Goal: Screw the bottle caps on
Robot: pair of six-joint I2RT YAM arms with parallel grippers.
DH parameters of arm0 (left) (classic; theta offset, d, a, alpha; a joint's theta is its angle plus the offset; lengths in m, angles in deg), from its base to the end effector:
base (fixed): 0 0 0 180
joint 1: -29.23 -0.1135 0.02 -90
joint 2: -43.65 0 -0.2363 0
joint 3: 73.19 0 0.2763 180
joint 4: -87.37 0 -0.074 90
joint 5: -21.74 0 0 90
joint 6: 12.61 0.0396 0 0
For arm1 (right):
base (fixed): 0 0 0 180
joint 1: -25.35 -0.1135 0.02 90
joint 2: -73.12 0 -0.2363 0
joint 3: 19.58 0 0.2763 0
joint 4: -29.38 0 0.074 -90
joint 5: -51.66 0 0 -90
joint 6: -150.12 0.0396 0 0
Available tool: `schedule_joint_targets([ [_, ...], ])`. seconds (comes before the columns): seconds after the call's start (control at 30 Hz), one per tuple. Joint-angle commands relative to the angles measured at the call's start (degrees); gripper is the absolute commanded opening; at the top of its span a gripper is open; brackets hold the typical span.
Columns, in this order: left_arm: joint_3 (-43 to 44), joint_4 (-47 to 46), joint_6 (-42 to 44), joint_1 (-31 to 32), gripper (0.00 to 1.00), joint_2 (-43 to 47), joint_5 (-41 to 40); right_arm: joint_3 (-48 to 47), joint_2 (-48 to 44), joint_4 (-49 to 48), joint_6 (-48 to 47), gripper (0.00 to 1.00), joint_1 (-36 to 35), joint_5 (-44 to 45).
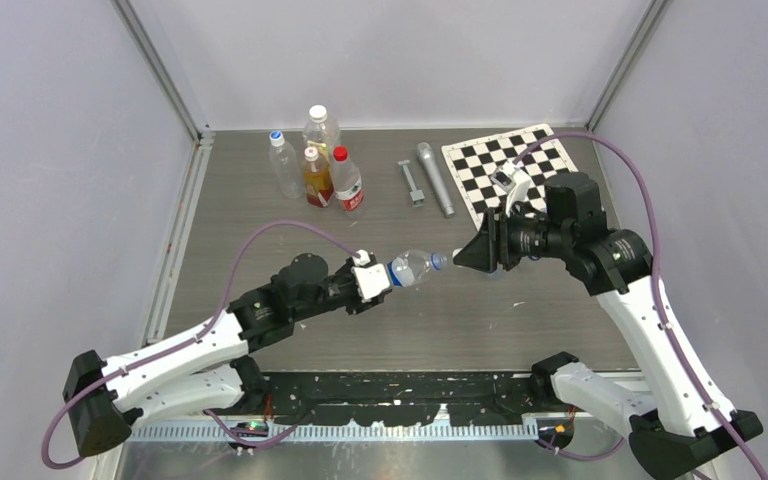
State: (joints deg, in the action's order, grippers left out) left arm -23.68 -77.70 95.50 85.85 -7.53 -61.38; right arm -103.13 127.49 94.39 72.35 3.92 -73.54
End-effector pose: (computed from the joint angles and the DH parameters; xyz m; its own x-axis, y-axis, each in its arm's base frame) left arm 0.1372 -0.2169 0.2572 0.1279 0.3667 -0.9215 0.8968 0.3539 0.2654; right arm 0.1870 0.0979 0.3780 -0.6879 -0.0841 -0.7209 -0.6015 0.6218 0.5015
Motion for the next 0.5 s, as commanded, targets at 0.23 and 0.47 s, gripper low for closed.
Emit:
schedule_joint_targets([
  [0.23,5.2,-2.0,1.3,0.1,0.27,-2.5,1.6,-1.5,2.8,-13.0,-1.3,0.00,-0.3,-10.3],
  [0.47,6.1,-3.5,0.0,0.1,0.22,-3.7,0.3,-0.5,3.7,-11.7,-2.5,0.01,-0.2,-11.4],
])
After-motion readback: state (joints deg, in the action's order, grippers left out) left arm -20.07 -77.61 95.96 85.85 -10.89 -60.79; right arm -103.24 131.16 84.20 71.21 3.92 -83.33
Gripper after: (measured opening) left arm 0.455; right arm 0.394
